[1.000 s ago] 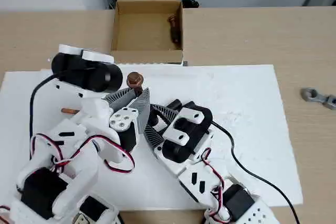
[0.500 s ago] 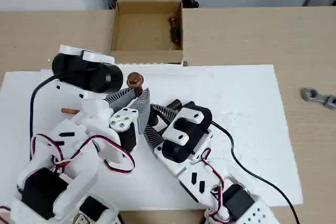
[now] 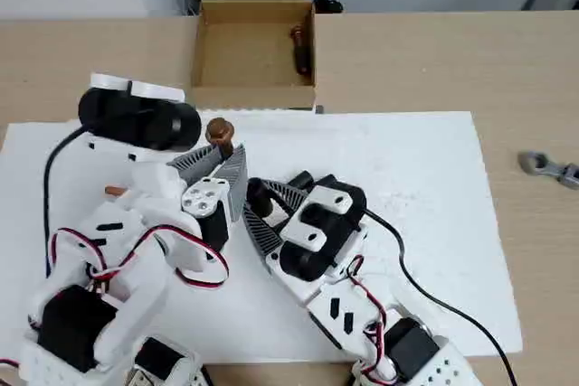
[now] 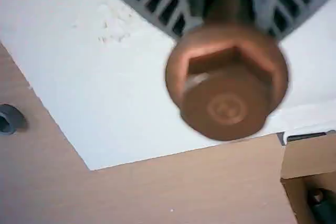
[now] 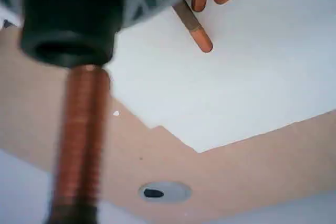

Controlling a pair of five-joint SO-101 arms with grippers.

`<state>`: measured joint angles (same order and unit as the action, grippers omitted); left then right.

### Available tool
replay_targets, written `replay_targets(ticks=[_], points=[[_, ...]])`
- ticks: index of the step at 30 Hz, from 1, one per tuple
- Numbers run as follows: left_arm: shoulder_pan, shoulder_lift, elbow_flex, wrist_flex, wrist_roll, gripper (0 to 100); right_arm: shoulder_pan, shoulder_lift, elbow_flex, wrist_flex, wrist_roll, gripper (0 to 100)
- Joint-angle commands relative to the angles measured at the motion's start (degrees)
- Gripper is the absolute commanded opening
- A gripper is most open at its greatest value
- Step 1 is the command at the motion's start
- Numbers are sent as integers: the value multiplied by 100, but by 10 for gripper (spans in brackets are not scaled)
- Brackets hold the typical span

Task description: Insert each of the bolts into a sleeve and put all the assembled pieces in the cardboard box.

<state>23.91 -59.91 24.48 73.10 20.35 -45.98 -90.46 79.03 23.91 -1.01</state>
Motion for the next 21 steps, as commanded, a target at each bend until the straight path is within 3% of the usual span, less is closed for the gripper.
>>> replay_targets(ticks=[1, 21], points=[[-26, 26, -22, -149, -18, 7, 22, 4, -70, -40, 53, 3], [343, 35, -22, -237, 0, 7, 22, 4, -70, -40, 53, 3]])
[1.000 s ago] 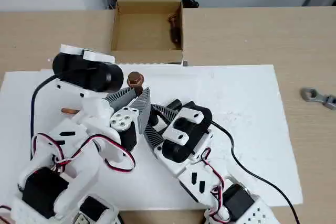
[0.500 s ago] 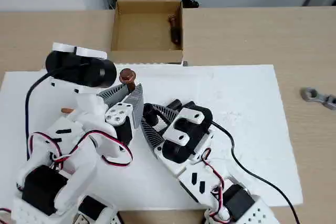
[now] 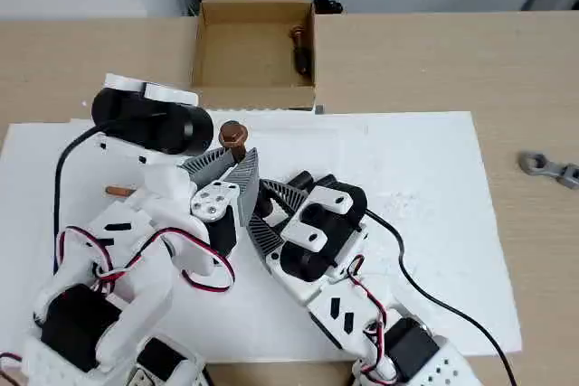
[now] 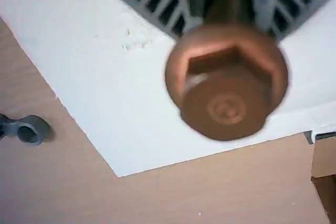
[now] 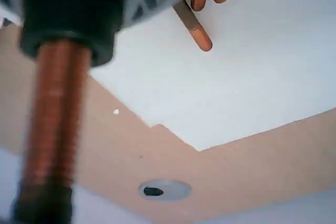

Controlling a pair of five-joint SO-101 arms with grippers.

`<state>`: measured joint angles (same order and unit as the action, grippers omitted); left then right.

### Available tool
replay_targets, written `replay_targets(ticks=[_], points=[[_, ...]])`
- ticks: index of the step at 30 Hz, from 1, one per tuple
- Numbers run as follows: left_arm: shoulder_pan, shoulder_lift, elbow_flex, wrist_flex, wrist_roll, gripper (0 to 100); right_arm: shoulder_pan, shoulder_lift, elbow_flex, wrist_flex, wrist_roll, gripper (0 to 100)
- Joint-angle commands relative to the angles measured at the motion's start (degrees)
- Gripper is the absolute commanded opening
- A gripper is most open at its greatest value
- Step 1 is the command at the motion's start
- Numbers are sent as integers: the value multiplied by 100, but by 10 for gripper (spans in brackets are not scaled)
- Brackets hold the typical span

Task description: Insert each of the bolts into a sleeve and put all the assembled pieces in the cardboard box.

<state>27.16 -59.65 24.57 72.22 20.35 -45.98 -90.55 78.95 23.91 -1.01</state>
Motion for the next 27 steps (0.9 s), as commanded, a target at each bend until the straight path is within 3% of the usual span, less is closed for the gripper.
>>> replay_targets(ticks=[1, 27], points=[[18, 9, -31, -149, 0, 7, 22, 13, -62, -40, 53, 3], [18, 9, 171, -176, -26, 7, 22, 13, -53, -40, 62, 3]])
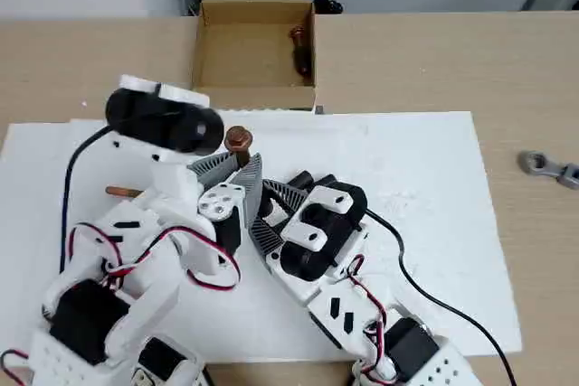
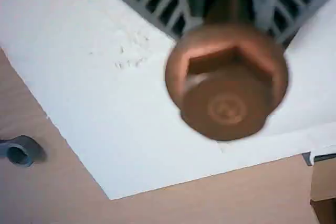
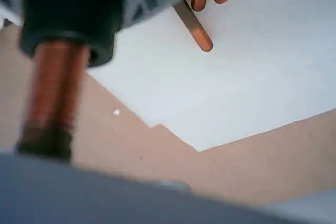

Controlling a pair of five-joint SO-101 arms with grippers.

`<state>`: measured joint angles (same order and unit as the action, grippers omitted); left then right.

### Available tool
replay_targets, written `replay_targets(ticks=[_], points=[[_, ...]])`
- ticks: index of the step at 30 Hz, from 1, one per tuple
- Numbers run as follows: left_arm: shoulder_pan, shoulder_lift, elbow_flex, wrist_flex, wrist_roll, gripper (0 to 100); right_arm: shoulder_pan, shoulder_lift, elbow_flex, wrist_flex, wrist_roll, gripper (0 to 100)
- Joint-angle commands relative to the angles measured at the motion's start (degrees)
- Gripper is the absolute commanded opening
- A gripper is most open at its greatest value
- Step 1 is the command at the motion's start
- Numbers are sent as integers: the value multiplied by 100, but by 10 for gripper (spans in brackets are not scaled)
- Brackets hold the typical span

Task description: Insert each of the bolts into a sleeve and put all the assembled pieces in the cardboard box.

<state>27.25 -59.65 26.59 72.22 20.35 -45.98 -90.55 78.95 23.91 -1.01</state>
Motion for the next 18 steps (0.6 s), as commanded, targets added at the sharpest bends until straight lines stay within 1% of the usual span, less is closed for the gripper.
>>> replay_targets(ticks=[1, 7, 13, 18], points=[[9, 9, -31, -185, -26, 7, 22, 13, -53, -40, 62, 3], [9, 0, -31, -176, -35, 11, 22, 13, -44, -40, 62, 3], [9, 0, -13, -141, -9, 131, 22, 13, -44, -40, 62, 3], [9, -18, -57, -26, 44, 142, 22, 13, -44, -40, 62, 4]])
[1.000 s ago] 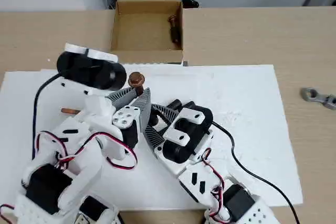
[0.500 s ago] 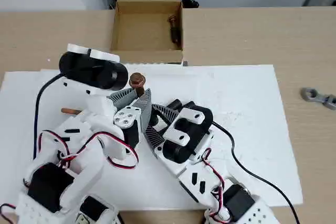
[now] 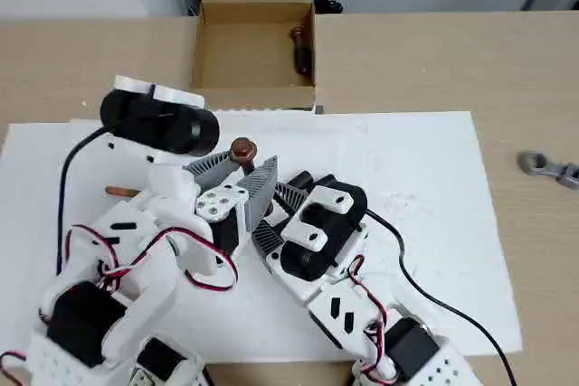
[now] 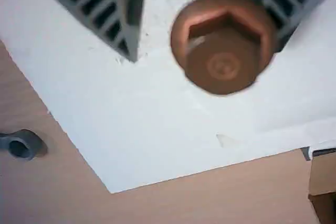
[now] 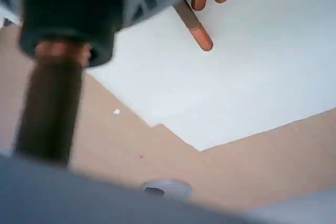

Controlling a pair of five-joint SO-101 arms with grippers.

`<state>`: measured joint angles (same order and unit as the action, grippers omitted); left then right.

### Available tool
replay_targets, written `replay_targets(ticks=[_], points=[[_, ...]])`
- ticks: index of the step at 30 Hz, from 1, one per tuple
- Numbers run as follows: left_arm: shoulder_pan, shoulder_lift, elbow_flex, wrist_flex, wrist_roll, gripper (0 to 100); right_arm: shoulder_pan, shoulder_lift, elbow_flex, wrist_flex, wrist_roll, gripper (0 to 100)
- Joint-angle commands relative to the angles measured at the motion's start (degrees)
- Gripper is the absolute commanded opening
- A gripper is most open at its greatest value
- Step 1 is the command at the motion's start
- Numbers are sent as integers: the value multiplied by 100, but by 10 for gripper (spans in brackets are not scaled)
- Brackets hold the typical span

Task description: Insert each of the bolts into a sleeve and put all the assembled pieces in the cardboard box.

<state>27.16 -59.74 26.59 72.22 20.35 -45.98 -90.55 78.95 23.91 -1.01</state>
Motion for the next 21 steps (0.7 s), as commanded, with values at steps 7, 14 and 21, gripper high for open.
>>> replay_targets(ticks=[7, 14, 21], points=[[-378, -18, -84, 9, 158, 178, 22, 13, -44, -40, 62, 4], [-571, 9, -242, 299, 167, 192, 22, 13, -44, -40, 62, 4], [-571, -9, -251, 281, 185, 192, 22, 13, -44, -40, 62, 4]])
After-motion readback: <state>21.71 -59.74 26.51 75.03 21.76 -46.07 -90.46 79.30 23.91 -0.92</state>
